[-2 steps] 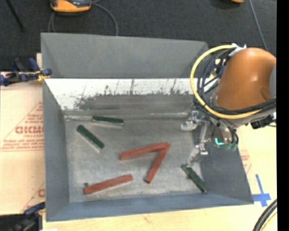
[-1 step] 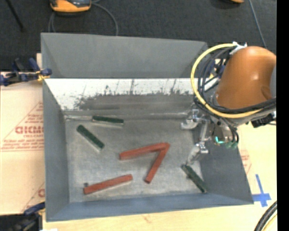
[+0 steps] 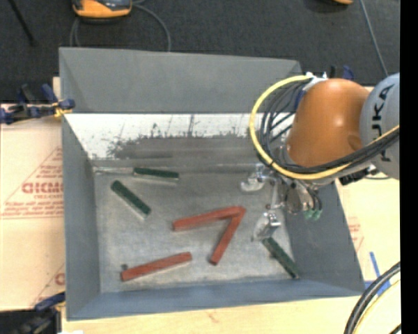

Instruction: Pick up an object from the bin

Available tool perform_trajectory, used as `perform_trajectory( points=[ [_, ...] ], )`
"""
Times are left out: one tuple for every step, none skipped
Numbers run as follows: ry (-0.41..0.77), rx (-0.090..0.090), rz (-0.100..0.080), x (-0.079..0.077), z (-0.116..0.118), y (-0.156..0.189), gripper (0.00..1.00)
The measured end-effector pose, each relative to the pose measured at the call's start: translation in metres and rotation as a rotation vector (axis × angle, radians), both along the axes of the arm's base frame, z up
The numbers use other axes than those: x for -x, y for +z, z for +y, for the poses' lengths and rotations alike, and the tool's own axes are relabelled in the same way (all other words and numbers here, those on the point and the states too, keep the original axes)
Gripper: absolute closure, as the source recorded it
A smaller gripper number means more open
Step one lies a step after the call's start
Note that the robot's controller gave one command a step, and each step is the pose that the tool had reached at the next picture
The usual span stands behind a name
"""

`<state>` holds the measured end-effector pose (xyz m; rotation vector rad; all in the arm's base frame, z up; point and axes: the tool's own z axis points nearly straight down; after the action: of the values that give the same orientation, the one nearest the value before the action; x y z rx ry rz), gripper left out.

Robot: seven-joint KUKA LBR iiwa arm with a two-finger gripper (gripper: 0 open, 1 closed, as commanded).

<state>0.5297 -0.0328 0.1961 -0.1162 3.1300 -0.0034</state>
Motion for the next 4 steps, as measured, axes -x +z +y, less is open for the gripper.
perform_trajectory(
  points=[
    [0.076, 0.000, 0.002, 0.007, -0.008, -0.067, 0.00],
    [0.103, 0.000, 0.014, -0.006, 0.033, -0.114, 1.00],
    [0.103, 0.000, 0.013, -0.006, 0.033, -0.114, 1.00],
    [0.103, 0.000, 0.013, -0.006, 0.033, -0.114, 1.00]
  ],
)
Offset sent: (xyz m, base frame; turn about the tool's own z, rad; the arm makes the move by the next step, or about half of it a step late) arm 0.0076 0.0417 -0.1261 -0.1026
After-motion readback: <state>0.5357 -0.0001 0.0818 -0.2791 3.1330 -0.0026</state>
